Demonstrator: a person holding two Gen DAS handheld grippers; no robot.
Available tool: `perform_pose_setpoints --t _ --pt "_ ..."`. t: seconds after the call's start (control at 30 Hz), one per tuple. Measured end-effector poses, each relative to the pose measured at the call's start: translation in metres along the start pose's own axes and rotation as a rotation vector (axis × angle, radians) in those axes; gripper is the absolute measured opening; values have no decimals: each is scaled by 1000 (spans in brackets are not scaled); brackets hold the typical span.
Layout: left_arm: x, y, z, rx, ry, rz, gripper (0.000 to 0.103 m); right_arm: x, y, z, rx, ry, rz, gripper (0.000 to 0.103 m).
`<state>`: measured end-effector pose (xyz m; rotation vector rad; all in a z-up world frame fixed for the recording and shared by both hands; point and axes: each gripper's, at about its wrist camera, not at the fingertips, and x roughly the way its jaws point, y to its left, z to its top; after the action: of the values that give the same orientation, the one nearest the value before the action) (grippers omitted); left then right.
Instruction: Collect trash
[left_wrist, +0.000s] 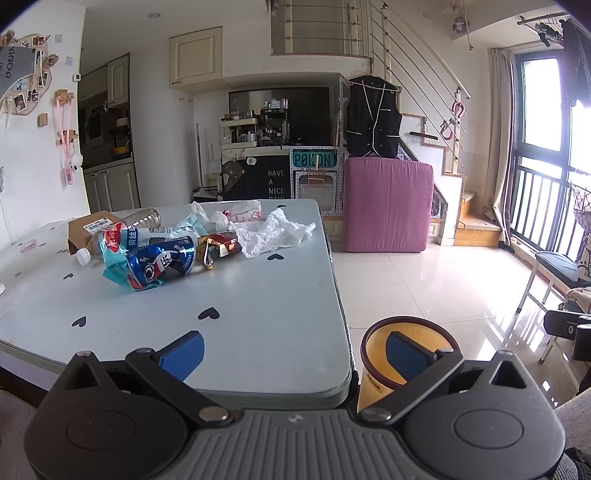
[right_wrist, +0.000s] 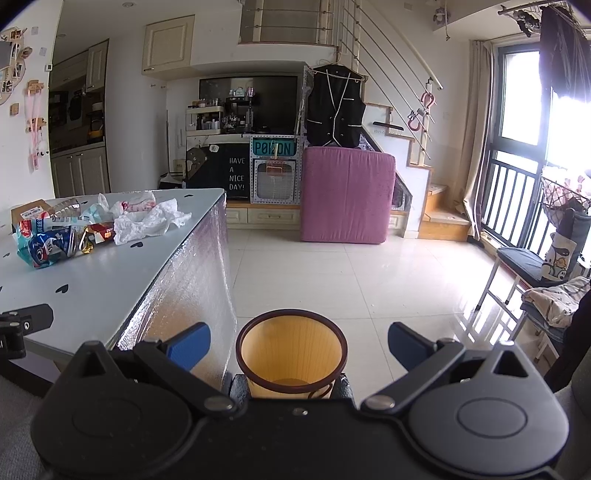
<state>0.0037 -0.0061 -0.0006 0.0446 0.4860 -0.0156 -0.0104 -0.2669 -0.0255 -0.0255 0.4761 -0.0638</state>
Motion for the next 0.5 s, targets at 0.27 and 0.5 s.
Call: perform_pose_setpoints --t 0.27,0.5 --pt "0 0 0 -1 1 -1 103 2 -7 -2 1 2 -1 103" --pt "0 1 0 -1 2 -1 103 3 -12 -2 2 5 -1 103"
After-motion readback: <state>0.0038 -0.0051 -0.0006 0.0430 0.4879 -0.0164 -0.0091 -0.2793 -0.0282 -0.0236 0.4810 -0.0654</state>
